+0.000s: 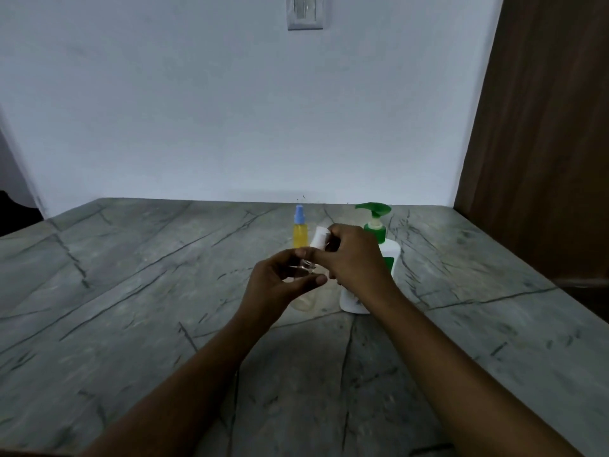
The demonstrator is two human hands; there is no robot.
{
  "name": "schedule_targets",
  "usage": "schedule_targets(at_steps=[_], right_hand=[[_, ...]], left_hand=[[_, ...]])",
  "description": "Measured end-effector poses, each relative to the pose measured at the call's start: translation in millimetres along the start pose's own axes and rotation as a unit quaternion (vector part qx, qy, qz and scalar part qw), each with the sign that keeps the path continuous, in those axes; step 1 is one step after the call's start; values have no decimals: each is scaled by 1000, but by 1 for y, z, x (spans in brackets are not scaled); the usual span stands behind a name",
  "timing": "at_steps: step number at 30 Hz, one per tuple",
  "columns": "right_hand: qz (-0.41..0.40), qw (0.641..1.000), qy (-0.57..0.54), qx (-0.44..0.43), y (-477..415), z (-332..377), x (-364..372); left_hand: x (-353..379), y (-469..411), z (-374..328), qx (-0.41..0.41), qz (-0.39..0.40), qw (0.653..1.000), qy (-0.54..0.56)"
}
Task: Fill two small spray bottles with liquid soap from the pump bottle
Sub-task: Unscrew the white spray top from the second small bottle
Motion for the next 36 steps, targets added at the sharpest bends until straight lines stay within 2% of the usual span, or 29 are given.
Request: schedule_targets(at_steps=[3, 6, 8, 11, 13, 16, 20, 22, 25, 27, 30, 33, 36], right_hand=[[19, 1000, -4, 2, 1, 3, 1], [9, 999, -42, -3, -1, 5, -2], [11, 998, -61, 0, 1, 5, -2], [23, 982, -184, 27, 6, 3, -1], [48, 974, -218, 28, 8, 2, -3], [93, 980, -177, 25, 11, 0, -2], [77, 984, -154, 42, 14, -4, 2], [58, 993, -92, 35, 15, -3, 5], [33, 998, 60, -10, 19, 2, 10], [17, 996, 88, -30, 21, 4, 13], [11, 999, 31, -29, 19, 0, 14], [55, 998, -22, -9, 16, -6, 13], [93, 987, -127, 40, 16, -12, 11]], left_hand=[[-5, 2, -3, 10, -21, 1000, 10], [-5, 3, -3, -15, -10, 997, 71], [-3, 3, -1, -44, 19, 993, 111], [3, 3, 2, -88, 81, 980, 161], [6, 3, 5, -109, 119, 970, 182], [8, 2, 12, -128, 157, 962, 184], [8, 0, 22, -132, 152, 969, 142], [7, -2, 26, -133, 140, 975, 113], [8, -4, 33, -151, 132, 975, 92], [8, -4, 35, -156, 132, 974, 93], [7, -5, 36, -156, 133, 974, 97], [6, -6, 36, -157, 139, 973, 92], [5, -4, 34, -157, 151, 972, 89]])
Point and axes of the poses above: each hand's wrist, its own y-axis away from the middle knuckle, its own x-axis out of the palm, z = x × y, the point moved 5 cm from there along -y, towards the middle knuckle, and after that the axes turned 15 degrees about -x, right-handed, at the moved point
